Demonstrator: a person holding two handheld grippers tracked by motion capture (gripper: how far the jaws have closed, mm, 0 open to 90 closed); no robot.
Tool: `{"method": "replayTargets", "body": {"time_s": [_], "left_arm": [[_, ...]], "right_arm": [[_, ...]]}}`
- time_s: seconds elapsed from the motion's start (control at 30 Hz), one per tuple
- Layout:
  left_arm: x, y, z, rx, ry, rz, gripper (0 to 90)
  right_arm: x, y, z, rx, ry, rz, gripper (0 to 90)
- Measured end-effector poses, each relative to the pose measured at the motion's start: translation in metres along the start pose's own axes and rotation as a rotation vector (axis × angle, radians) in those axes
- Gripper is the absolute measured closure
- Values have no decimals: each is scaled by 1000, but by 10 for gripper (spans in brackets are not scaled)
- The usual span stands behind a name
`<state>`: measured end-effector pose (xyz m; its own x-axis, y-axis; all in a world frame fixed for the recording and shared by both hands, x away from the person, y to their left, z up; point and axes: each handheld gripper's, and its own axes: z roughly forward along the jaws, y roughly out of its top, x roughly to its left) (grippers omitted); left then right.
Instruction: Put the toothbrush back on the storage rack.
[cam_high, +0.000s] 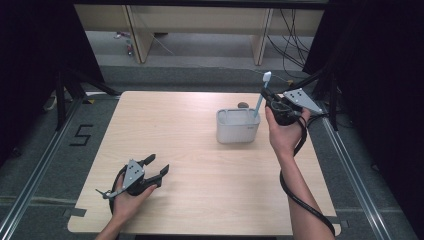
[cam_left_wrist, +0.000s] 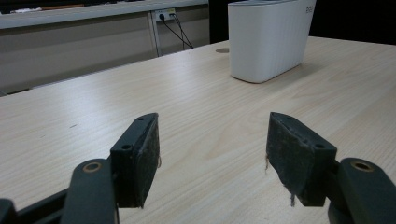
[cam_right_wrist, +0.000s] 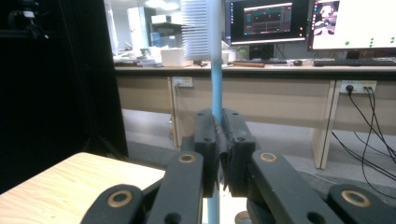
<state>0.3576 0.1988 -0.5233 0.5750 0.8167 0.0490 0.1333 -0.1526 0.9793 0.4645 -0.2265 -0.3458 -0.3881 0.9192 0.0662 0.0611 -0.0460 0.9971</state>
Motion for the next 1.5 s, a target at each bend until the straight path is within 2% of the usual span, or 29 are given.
{"method": "replayTargets", "body": {"time_s": [0.07,0.13,0.27,0.5,0.6,0.7,0.8,1.5], "left_arm": [[0,0,0,0,-1,1,343],[0,0,0,0,-1,1,343],[0,0,0,-3,-2,0,345],[-1,0,0,2,-2,6,345],[-1,0,0,2,-1,7,345],[0,0,0,3,-2,7,345],[0,0,0,2,-2,5,345],[-1,0,0,2,-3,8,344]], "right_arm": [[0,-3,2,17,-7,10,863],[-3,-6,6,16,-16,0,863],[-7,-14,11,39,-30,20,863],[-10,-20,13,56,-47,13,862],[-10,-22,15,47,-35,23,862],[-12,-24,16,46,-49,1,862],[-11,-25,16,47,-49,26,862],[-11,-41,19,75,-55,29,862]]}}
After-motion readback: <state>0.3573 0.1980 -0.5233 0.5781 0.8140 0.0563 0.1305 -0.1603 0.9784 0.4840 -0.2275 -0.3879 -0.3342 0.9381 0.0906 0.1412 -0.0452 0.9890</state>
